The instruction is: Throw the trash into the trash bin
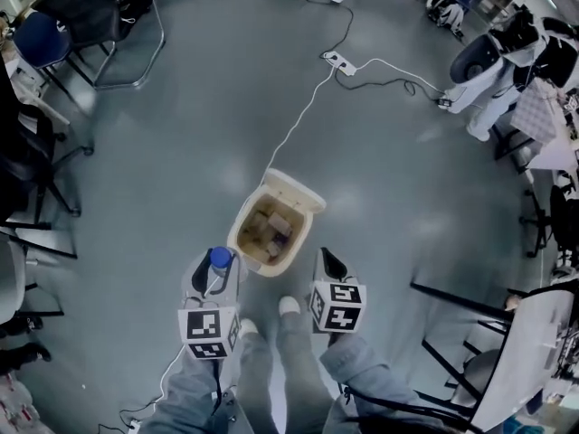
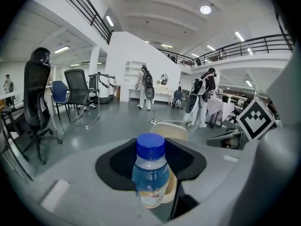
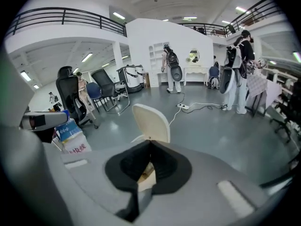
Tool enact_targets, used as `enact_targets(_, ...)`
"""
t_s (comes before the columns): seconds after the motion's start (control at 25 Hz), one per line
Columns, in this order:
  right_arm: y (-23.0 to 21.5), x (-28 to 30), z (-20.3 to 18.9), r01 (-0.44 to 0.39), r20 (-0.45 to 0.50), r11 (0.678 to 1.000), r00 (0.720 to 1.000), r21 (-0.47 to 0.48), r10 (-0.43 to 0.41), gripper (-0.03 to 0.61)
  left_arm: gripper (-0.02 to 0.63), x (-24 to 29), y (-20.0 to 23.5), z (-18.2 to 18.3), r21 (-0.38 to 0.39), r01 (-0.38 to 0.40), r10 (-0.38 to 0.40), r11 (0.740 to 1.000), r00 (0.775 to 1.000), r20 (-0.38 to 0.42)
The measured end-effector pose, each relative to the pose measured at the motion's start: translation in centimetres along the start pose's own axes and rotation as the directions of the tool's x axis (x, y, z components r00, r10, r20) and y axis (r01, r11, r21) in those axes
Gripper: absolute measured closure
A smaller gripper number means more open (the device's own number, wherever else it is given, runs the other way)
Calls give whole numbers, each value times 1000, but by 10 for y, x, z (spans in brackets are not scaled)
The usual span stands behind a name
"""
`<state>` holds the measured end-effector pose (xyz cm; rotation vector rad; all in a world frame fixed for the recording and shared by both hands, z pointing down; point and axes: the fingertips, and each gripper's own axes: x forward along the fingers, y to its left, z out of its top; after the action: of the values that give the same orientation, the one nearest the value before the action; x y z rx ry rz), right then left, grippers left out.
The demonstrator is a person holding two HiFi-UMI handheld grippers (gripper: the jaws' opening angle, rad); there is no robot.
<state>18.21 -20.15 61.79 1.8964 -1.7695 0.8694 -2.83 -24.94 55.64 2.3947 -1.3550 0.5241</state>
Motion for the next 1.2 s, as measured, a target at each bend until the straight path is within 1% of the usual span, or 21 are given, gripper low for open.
enact_targets(0.28, -63, 9, -15, 71, -24, 996, 997, 61, -70, 575, 416, 63, -32, -14, 20, 44, -43, 999, 998, -48)
enact_targets(0.52, -100, 26, -33, 110, -50, 989, 993, 97, -105, 575, 416, 116, -55, -39, 59, 80, -74, 995, 992, -101)
enact_targets(0.76, -121, 45, -57, 122, -96, 986, 989, 117, -111, 575, 416, 153, -64, -68, 62, 89, -79, 994, 986, -144)
enact_targets(0.96, -130, 56, -66, 126, -116, 985, 987, 115, -113, 575, 416, 174, -63, -88, 53, 101, -90, 994, 980, -176)
enact_targets(1.12, -135, 63, -73, 127, -131, 985, 985, 116, -111, 575, 414, 191, -62, -116, 28, 114, -103, 993, 961, -255)
enact_targets(1.16, -135, 64, -76, 128, -137, 985, 984, 117, -112, 575, 406, 194, -62, -122, 22, 118, -108, 993, 957, -268)
enact_targets(1.2, -136, 65, -79, 129, -143, 985, 983, 119, -112, 575, 380, 196, -63, -125, 19, 123, -114, 992, 955, -274)
